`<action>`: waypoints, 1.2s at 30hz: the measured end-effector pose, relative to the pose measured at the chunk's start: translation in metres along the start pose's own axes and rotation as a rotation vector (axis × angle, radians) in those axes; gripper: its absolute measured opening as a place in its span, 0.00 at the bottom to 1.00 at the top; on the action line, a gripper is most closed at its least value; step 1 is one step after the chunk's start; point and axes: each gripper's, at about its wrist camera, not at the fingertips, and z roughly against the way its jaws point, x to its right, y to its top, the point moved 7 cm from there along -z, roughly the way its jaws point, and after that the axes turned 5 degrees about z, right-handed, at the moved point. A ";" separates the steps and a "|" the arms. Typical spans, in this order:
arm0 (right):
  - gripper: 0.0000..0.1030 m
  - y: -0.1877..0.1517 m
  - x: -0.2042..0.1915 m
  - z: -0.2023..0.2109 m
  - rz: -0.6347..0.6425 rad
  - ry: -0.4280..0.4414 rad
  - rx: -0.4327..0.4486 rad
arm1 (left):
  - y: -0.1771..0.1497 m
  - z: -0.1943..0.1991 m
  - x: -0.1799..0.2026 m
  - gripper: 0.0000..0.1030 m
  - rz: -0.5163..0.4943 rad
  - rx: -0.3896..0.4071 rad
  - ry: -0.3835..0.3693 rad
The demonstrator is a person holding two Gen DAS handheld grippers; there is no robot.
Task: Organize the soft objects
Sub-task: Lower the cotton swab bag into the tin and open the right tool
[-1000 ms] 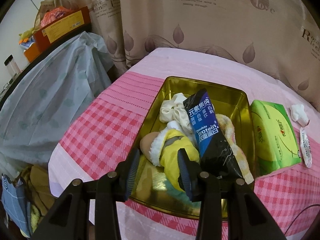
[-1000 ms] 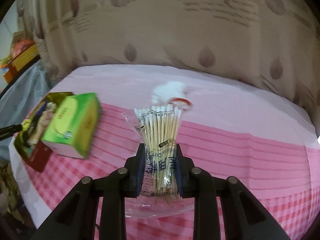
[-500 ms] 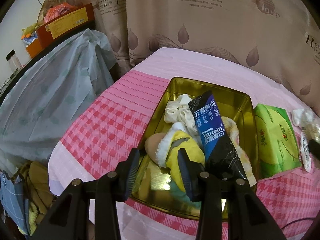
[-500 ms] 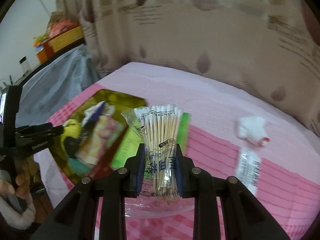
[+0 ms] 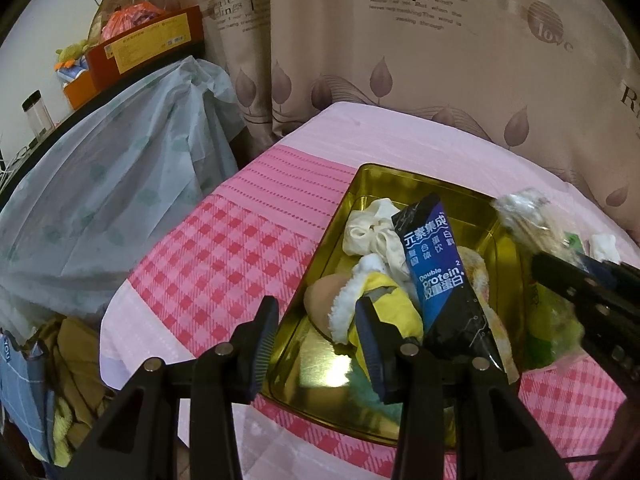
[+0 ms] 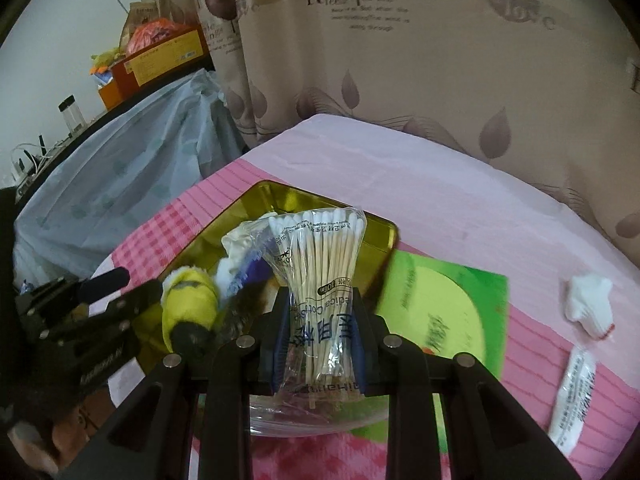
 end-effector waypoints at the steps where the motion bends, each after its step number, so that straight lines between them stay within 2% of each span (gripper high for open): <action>1: 0.23 0.003 -0.002 -0.006 -0.001 0.005 -0.006 | 0.000 -0.001 -0.001 0.39 0.002 -0.002 0.000; 11: 0.23 0.016 -0.011 -0.041 -0.016 0.022 -0.043 | 0.004 -0.004 -0.012 0.39 0.056 0.001 -0.002; 20: 0.24 0.018 -0.016 -0.062 -0.069 0.052 -0.056 | 0.004 -0.005 -0.012 0.39 0.059 -0.006 -0.003; 27: 0.35 0.017 -0.018 -0.060 -0.062 0.074 -0.058 | 0.003 -0.005 -0.008 0.39 0.058 -0.007 -0.005; 29: 0.40 0.017 -0.019 -0.057 -0.056 0.076 -0.050 | 0.003 -0.005 -0.008 0.39 0.057 -0.007 -0.006; 31: 0.50 0.018 -0.021 -0.054 -0.048 0.077 -0.048 | 0.003 -0.005 -0.006 0.39 0.056 -0.005 -0.006; 33: 0.55 0.018 -0.022 -0.049 -0.036 0.070 -0.039 | 0.004 -0.005 -0.006 0.39 0.056 -0.004 -0.006; 36: 0.59 0.019 -0.023 -0.041 -0.026 0.058 -0.024 | 0.004 -0.004 -0.006 0.39 0.058 0.003 -0.011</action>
